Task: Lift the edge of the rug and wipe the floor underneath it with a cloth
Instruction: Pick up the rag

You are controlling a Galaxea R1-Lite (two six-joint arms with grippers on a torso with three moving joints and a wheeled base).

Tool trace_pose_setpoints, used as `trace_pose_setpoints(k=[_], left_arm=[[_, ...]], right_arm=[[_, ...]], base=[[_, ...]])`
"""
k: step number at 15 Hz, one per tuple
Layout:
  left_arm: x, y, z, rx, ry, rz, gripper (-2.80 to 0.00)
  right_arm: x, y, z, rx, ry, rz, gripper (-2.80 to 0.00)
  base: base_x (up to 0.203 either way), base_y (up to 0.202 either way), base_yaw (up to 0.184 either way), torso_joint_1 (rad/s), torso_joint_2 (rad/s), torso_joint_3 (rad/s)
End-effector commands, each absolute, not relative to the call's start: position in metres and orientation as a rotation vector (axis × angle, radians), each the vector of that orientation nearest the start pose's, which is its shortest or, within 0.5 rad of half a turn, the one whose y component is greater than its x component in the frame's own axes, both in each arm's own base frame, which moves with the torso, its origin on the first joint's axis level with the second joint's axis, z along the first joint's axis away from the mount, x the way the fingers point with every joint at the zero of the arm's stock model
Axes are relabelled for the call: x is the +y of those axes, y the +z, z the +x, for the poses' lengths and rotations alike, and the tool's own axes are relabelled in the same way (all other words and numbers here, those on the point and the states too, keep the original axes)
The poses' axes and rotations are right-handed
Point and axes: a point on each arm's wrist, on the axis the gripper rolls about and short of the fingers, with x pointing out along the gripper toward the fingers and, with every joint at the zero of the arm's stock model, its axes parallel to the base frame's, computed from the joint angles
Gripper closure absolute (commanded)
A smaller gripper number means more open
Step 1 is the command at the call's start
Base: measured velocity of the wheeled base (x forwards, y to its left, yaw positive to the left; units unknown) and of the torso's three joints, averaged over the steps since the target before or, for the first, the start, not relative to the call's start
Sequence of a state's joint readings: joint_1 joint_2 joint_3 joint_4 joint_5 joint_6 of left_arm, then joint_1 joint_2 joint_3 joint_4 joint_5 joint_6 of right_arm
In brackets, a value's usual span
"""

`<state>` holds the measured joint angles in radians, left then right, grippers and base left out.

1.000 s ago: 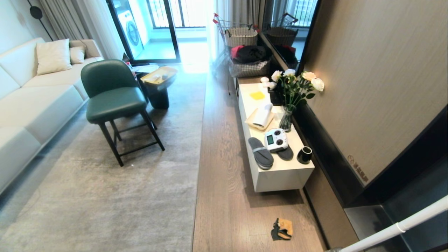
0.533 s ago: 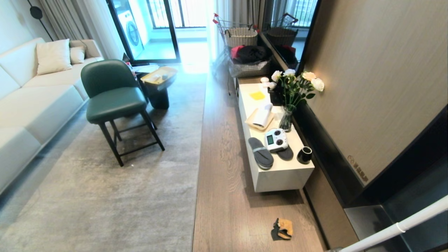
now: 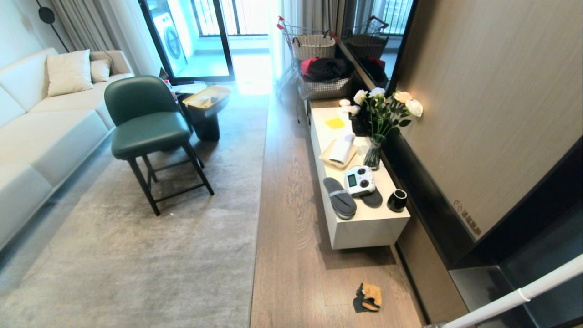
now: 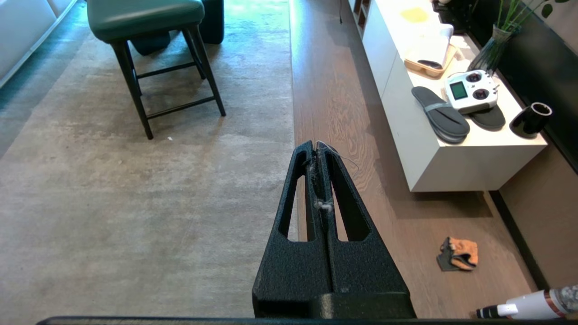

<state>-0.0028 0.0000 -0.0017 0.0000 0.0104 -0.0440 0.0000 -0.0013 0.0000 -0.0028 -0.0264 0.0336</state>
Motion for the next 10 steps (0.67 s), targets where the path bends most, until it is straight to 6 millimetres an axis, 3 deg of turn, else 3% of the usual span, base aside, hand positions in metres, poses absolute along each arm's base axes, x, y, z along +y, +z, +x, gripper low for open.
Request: trace_pose_setpoints(k=[1, 10], left_arm=[[0.0003, 0.0759, -0.0229, -0.002, 0.009, -0.045, 0.00], [0.0003, 0.0759, -0.0229, -0.002, 0.008, -0.044, 0.00]], right_arm=[[-0.0006, 0.0758, -0.0228, -0.004, -0.026, 0.034, 0.00], [-0.0006, 0.0756, -0.0228, -0.002, -0.026, 0.035, 0.00]], base=[[0.000, 0.000, 0.000, -0.071, 0.17, 0.082], [0.000, 0.000, 0.000, -0.102, 0.23, 0.129]])
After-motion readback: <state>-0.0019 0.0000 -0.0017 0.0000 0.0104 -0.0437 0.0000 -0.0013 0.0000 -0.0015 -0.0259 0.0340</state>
